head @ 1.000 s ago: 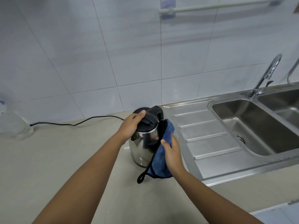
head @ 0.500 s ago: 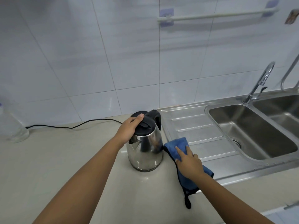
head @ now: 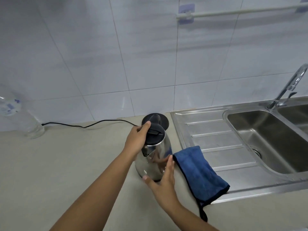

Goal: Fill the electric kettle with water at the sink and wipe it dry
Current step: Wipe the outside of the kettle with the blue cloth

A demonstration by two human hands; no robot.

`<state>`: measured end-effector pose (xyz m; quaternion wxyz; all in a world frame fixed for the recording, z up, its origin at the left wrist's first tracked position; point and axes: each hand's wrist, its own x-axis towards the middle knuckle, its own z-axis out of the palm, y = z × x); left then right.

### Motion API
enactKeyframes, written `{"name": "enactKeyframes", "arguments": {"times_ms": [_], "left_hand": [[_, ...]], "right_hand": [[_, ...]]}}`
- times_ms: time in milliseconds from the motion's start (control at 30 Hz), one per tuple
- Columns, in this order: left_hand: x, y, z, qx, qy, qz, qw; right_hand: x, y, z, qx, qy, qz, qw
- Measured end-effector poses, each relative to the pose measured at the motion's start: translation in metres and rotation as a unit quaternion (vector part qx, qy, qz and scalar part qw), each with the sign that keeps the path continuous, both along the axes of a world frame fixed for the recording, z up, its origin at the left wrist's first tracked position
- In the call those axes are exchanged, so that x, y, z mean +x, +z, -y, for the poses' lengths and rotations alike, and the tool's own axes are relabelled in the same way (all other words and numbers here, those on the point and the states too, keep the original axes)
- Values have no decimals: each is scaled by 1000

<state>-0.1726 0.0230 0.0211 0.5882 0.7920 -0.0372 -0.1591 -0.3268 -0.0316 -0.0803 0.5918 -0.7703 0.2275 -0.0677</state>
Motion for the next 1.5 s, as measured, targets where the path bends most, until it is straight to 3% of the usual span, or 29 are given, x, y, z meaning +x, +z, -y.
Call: {"name": "enactKeyframes", "arguments": {"times_ms": [233,400,533,600,833,967,1033,1233,1400,1500], "left_hand": [[16,12,-13,-47,52,-71,995],[53,3,-8,-13,56,37,998],[74,-9,1,-12,-16,53,998],[76,-18,7,-24,-44,51,997],[74,-30,16,-83,-6,53,995],[70,-33,8,-112,73,77,988],[70,-35,-3,-78,104,88,988],[70,-39,-30,3,90,73,993],[73,-34,-29,-79,79,27,993],[66,-34,-24,-68,116,28,991]], "right_hand": [[23,-8,6,27,-39,10,999],[37,-10,54,42,29,5,999],[45,-9,82,49,72,-5,996],[44,-10,79,53,50,8,997],[35,-12,30,89,-106,70,988],[45,-3,42,161,-115,85,976],[53,-3,48,185,-130,82,971],[68,4,46,161,-185,75,967],[92,9,46,208,-236,76,946],[97,15,42,248,-211,50,944]]}}
